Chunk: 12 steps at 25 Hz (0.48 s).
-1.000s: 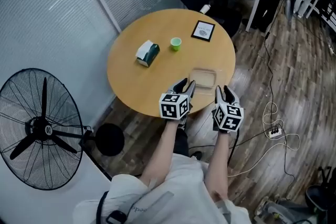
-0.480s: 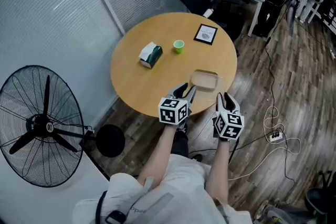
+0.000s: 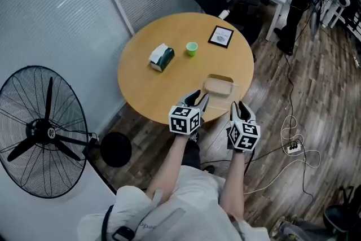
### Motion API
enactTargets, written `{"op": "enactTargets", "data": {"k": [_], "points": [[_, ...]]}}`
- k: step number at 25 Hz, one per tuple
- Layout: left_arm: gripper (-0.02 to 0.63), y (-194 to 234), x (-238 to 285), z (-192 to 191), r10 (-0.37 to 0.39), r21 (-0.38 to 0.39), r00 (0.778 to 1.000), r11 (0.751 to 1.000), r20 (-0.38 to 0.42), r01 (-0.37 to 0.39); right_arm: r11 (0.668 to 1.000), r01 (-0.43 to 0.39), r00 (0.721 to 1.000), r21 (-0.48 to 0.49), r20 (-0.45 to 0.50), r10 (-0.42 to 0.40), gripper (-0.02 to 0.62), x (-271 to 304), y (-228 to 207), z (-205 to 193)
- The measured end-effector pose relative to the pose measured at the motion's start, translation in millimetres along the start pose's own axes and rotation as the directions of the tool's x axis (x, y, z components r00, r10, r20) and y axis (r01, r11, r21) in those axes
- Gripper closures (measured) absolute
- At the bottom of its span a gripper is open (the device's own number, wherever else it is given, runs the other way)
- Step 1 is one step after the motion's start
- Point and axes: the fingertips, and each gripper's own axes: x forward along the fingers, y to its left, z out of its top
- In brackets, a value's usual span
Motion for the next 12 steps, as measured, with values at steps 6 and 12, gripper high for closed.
{"op": "enactTargets", "data": {"k": [6,12], "points": [[0.469,-2.6,-1.5,-5.5,0.0,0.004,1.0,1.0,-0.009,0.0,1.0,-0.005,1.0,0.001,-0.013,0.005,0.5,-3.7,-1.5,-6.9],[0.469,-2.3,-3.3,-8.5,0.006,0.009,1.0,1.0,-0.017,-0.006,1.0,-0.006,1.0,-0.002,-0.021,0.006,0.502,-5.3,-0.5,-10.1]]}}
